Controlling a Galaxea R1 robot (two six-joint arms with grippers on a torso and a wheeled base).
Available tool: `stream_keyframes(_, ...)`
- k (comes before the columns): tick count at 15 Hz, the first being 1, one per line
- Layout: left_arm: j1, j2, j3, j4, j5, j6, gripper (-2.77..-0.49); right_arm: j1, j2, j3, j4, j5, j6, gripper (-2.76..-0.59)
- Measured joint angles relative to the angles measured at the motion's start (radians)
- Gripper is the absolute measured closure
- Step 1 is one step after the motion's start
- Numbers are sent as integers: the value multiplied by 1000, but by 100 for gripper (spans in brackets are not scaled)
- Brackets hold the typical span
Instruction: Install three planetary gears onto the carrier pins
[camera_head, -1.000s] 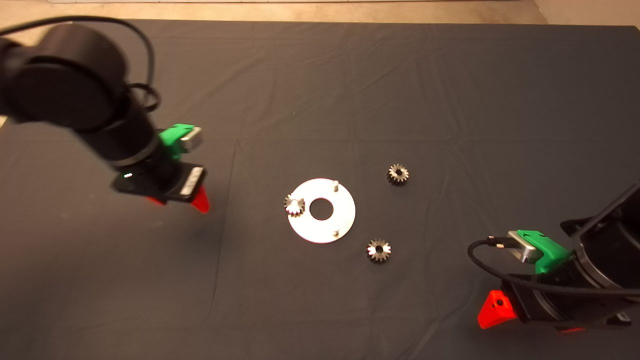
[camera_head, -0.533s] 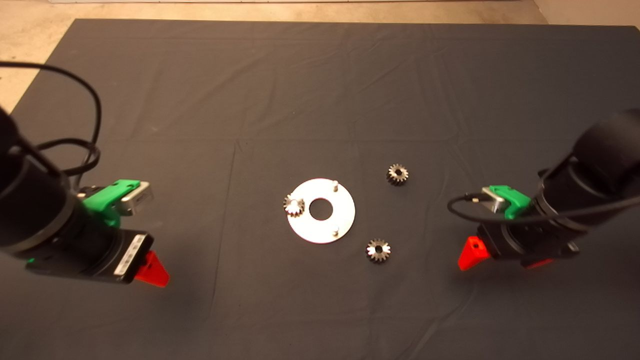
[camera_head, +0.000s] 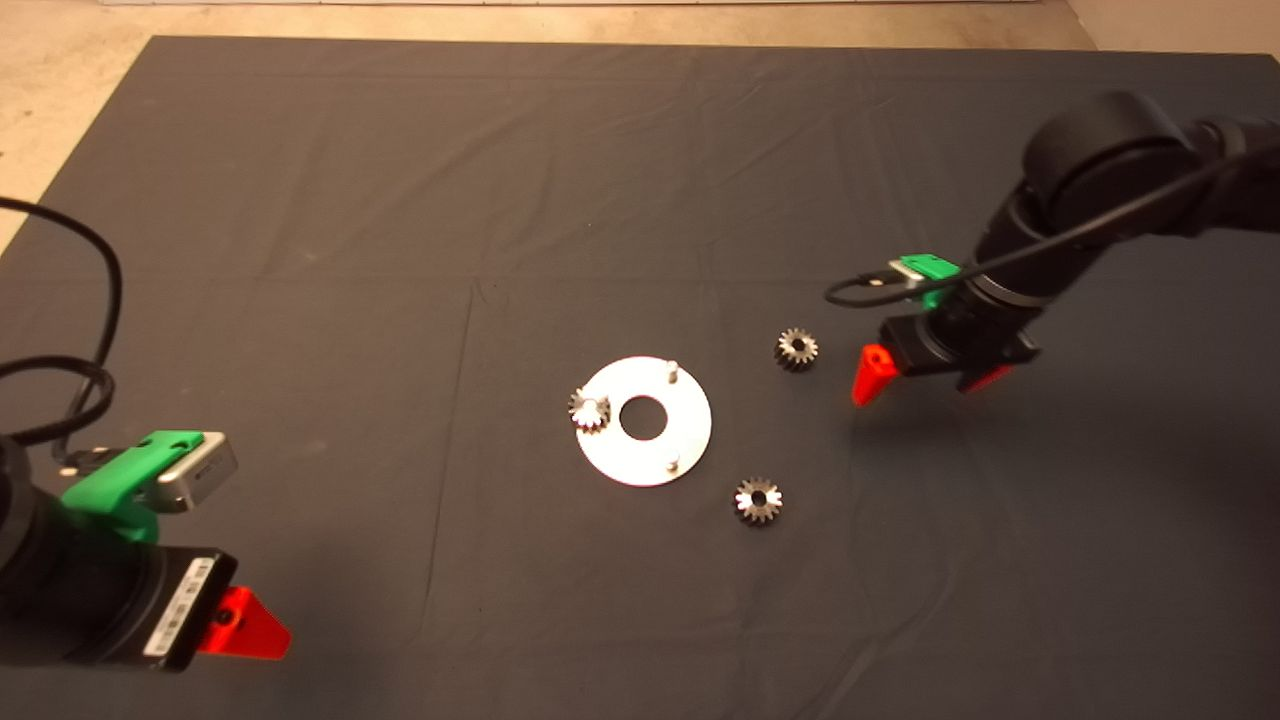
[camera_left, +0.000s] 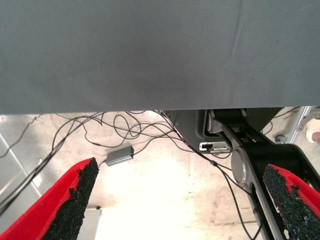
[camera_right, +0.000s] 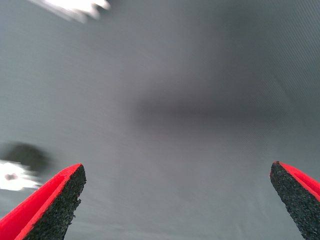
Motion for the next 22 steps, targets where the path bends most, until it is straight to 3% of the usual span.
stream_keyframes(1,0,-5,3,0,0,-4,-240,10,25,-17,-3,7,-9,-275)
stream_keyframes(4,0,-6,9,0,1,-10,-251,38,52,-51,-6,2,-30,-275)
stream_keyframes(6,0,-7,10,0,0,-13,-251,46,66,-72,-15,-2,-47,-275)
stream_keyframes(9,0,-7,10,0,0,-13,-251,52,102,-109,-39,1,-87,-275)
stream_keyframes(18,0,-1,10,0,0,-14,-251,49,158,-153,-121,2,-121,-275)
stream_keyframes(22,0,-1,10,-1,0,-14,-251,14,168,-156,-147,-1,-125,-275)
